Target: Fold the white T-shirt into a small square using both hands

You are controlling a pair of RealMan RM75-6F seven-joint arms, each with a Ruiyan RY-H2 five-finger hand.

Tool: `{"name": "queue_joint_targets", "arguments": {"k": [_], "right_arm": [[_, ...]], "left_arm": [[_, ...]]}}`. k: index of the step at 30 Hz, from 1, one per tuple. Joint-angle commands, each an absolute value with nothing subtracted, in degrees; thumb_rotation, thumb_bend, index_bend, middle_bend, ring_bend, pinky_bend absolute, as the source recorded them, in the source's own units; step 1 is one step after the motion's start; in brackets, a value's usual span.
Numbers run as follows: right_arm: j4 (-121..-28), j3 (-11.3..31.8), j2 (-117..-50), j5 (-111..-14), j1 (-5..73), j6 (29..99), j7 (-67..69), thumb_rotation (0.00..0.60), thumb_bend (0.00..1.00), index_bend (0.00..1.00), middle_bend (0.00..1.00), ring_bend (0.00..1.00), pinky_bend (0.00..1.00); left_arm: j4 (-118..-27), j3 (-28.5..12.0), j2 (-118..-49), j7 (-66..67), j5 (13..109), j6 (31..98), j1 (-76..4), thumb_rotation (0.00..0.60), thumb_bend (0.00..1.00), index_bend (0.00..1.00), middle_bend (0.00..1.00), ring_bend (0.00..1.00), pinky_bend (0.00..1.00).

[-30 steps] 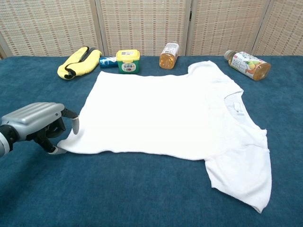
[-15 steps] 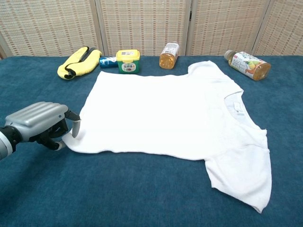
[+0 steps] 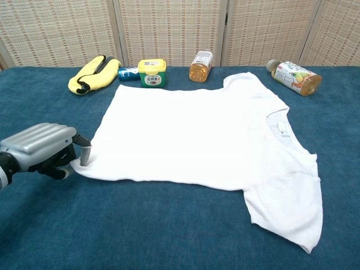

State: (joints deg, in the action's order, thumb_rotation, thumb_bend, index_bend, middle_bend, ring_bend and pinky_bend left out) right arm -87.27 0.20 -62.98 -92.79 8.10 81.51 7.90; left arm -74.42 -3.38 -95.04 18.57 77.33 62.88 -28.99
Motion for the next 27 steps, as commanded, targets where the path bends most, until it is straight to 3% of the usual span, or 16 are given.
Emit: {"name": "queue_joint_targets", "arguments": {"k": [1, 4, 7, 11, 15, 21, 27], "right_arm": [[-87.4, -0.8, -63.6, -95.1, 9.1, 80.6, 7.1, 0.6, 0.34, 0.22, 0.34, 0.27, 0.29], [-87.0, -1.2, -64.5, -96.9, 10.2, 79.9, 5.9, 0.6, 0.34, 0.22, 0.36, 0.29, 0.3], [-85.3, -1.0, -66.1, -99.0, 11.4, 79.6, 1.6, 0.6, 0.34, 0.23, 0.42, 0.37, 0.38], [-84.2, -1.2, -68.1, -101.1, 13.1, 78.2, -3.8, 0.6, 0.34, 0.31, 0.62, 0.65, 0.77], [-84.2, -1.8, -69.6, -101.6, 15.0, 75.0, -5.2, 0.6, 0.32, 0.33, 0.78, 0.81, 0.97], [-83.4, -2.2, -72.7, -100.3, 16.9, 70.8, -5.7, 0.6, 0.17, 0.41, 0.89, 0.92, 1.0], [-81.3, -2.4, -75.6, -98.6, 18.4, 67.4, -6.8, 0.6, 0.2, 0.44, 0.91, 0.95, 1.0]], "left_arm": [[-75.0, -3.1, -94.6, 18.3, 77.2, 62.9, -28.7, 0.6, 0.55, 0.62, 0.96, 0.89, 0.99], [-75.5, -3.0, -94.5, 18.0, 77.1, 62.9, -28.5, 0.6, 0.55, 0.63, 0.96, 0.89, 0.99], [-76.1, -2.9, -94.3, 17.4, 77.2, 63.0, -28.3, 0.6, 0.55, 0.63, 0.96, 0.89, 0.99], [-76.2, -2.6, -94.4, 17.3, 77.4, 63.0, -28.1, 0.6, 0.55, 0.63, 0.96, 0.89, 0.99], [-76.2, -2.6, -94.6, 17.3, 77.3, 63.0, -28.0, 0.6, 0.55, 0.63, 0.96, 0.89, 0.99], [-76.5, -2.7, -94.6, 17.5, 77.2, 63.0, -28.0, 0.6, 0.55, 0.63, 0.96, 0.89, 0.99], [-76.6, -2.8, -94.4, 17.5, 77.0, 62.9, -27.9, 0.6, 0.55, 0.63, 0.96, 0.89, 0.99]]}}
